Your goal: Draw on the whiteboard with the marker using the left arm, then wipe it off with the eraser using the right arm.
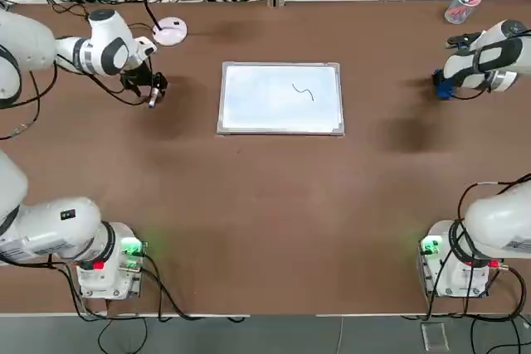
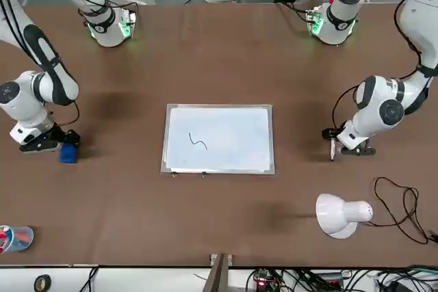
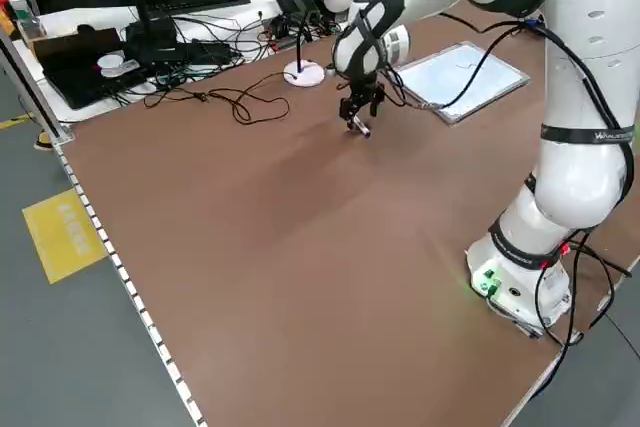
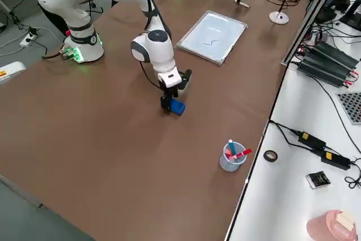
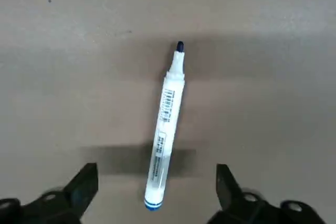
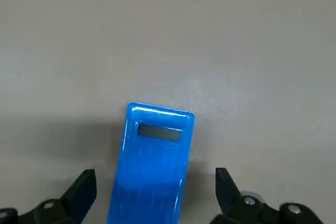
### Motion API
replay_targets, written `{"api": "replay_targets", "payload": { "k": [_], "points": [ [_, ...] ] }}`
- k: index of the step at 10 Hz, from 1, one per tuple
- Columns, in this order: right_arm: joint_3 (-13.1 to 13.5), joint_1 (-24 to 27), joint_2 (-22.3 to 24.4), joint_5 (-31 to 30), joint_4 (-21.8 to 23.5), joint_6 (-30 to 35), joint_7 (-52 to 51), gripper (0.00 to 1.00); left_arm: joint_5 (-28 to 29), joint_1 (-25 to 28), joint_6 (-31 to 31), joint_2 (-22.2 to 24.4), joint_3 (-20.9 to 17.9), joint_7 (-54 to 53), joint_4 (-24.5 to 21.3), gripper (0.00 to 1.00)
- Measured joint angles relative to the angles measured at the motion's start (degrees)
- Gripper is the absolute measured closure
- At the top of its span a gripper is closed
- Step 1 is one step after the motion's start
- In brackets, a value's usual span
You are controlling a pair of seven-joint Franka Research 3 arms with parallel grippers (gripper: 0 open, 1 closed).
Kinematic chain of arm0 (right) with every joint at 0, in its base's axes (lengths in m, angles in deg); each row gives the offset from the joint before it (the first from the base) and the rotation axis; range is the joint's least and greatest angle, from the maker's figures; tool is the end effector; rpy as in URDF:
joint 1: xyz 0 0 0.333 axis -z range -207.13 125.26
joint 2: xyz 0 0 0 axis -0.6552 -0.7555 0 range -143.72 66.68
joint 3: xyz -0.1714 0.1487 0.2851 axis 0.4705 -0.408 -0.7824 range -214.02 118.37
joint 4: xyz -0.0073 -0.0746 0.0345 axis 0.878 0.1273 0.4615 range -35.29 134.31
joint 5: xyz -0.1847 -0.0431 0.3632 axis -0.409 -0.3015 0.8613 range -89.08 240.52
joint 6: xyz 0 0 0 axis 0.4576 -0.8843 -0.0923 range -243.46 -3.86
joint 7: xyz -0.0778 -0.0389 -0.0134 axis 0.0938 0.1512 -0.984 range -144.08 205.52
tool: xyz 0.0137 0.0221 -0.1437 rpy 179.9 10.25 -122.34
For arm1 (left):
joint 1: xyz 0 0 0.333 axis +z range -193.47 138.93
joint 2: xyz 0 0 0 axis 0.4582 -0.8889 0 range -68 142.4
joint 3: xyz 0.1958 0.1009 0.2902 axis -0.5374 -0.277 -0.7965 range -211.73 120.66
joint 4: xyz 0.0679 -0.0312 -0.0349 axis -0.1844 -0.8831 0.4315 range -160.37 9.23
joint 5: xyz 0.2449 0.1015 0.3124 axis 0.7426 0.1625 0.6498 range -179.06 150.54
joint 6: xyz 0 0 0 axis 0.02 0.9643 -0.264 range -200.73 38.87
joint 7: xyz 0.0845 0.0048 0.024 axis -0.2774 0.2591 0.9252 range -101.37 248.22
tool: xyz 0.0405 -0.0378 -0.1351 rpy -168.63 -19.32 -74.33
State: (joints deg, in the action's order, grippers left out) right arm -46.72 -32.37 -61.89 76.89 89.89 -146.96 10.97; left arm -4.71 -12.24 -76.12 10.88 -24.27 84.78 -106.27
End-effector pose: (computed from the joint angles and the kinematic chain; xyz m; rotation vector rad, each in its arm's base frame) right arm 0.5734 -0.0991 0.1824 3.0545 0.2432 0.3386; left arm 0.5829 -0.0628 0.1841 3.0896 -0.0287 -0.1758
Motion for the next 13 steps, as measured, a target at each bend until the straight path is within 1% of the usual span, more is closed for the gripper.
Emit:
{"api": "replay_targets", "payload": {
  "k": [3, 4, 5, 7, 8, 11, 12, 13],
  "points": [
    [0.00, 0.00, -0.91, 0.01, 0.03, -1.15, 0.02, 0.01, 0.01, 0.05, 8.20, 1.30, 0.56, 0.01, 6.13, 0.01],
    [-0.01, 0.00, -1.08, 0.01, 0.02, -1.30, 0.03, 0.04, 0.02, 0.10, 11.56, 2.39, 1.24, 0.01, 8.92, 0.00],
    [-0.01, 0.00, -1.14, 0.02, 0.03, -1.31, 0.11, 0.14, 0.02, 0.08, 15.15, 3.64, 2.00, 0.01, 11.84, 0.00],
    [-0.02, -0.03, -1.14, 0.04, 0.02, -1.32, 0.83, 0.35, 0.02, 0.00, 23.11, 6.33, 3.14, 0.01, 18.58, 0.00],
    [-0.05, -0.11, -1.14, 0.04, 0.01, -1.33, 1.40, 0.43, 0.03, 0.01, 26.65, 7.64, 3.33, 0.01, 21.95, 0.00],
    [-0.27, -0.92, -1.11, 0.04, -0.08, -1.18, 3.72, 0.44, 0.05, 0.15, 34.26, 11.32, 3.35, -0.04, 30.87, 0.00],
    [-0.39, -1.54, -0.97, 0.04, -0.31, -0.23, 5.06, 0.44, 0.05, 0.14, 36.60, 12.67, 3.37, -0.18, 33.32, 0.00],
    [-0.51, -2.58, -0.56, 0.04, -0.95, 2.05, 7.05, 0.44, 0.05, 0.11, 38.88, 14.12, 3.52, -0.50, 35.21, 0.00]
  ]
}}
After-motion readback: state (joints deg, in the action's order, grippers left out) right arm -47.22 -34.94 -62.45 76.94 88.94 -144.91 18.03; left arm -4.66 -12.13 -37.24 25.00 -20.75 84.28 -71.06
